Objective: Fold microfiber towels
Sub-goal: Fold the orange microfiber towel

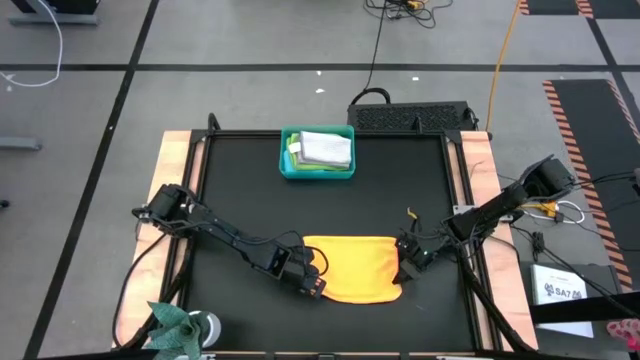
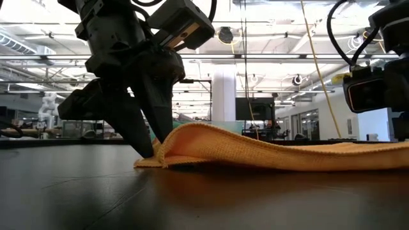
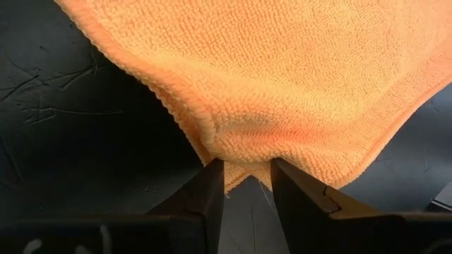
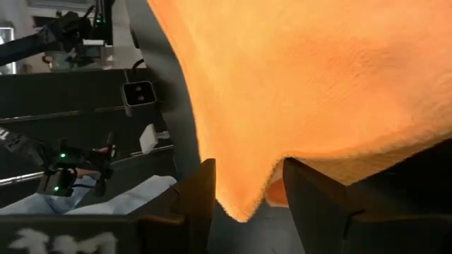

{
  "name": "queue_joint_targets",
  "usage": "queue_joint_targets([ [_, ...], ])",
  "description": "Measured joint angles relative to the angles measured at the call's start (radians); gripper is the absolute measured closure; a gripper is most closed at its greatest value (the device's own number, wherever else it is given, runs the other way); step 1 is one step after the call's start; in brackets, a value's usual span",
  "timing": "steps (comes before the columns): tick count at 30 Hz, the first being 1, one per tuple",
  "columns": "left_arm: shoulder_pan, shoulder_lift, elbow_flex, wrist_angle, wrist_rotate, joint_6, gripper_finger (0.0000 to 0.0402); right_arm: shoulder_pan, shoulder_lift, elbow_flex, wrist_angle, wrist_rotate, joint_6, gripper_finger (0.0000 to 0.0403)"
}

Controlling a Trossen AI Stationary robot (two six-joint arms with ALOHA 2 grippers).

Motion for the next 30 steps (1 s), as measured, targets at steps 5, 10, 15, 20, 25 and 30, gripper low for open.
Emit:
queue_joint_targets([
  [5, 0.0, 0.0, 0.0, 0.001, 0.0, 0.0, 0.0284, 0.037, 0.013, 0.0, 0.028, -0.045, 0.02, 0.0245],
  [10, 0.0, 0.0, 0.0, 0.001, 0.001, 0.0, 0.0284, 0.07, 0.013, 0.0, 0.027, -0.053, 0.048, 0.0245],
  [15, 0.0, 0.0, 0.0, 0.001, 0.001, 0.0, 0.0284, 0.068, 0.013, 0.0, 0.025, -0.03, 0.054, 0.0248],
  [20, 0.0, 0.0, 0.0, 0.001, 0.001, 0.0, 0.0284, 0.068, 0.013, 0.0, 0.009, -0.028, 0.039, 0.0287],
  [25, 0.0, 0.0, 0.0, 0.001, 0.002, 0.0, 0.0284, 0.068, 0.013, 0.0, 0.007, -0.028, 0.005, 0.0365],
  [30, 0.0, -0.002, 0.0, 0.001, 0.002, 0.0, 0.0284, 0.067, 0.013, 0.0, 0.007, -0.026, -0.02, 0.0396],
])
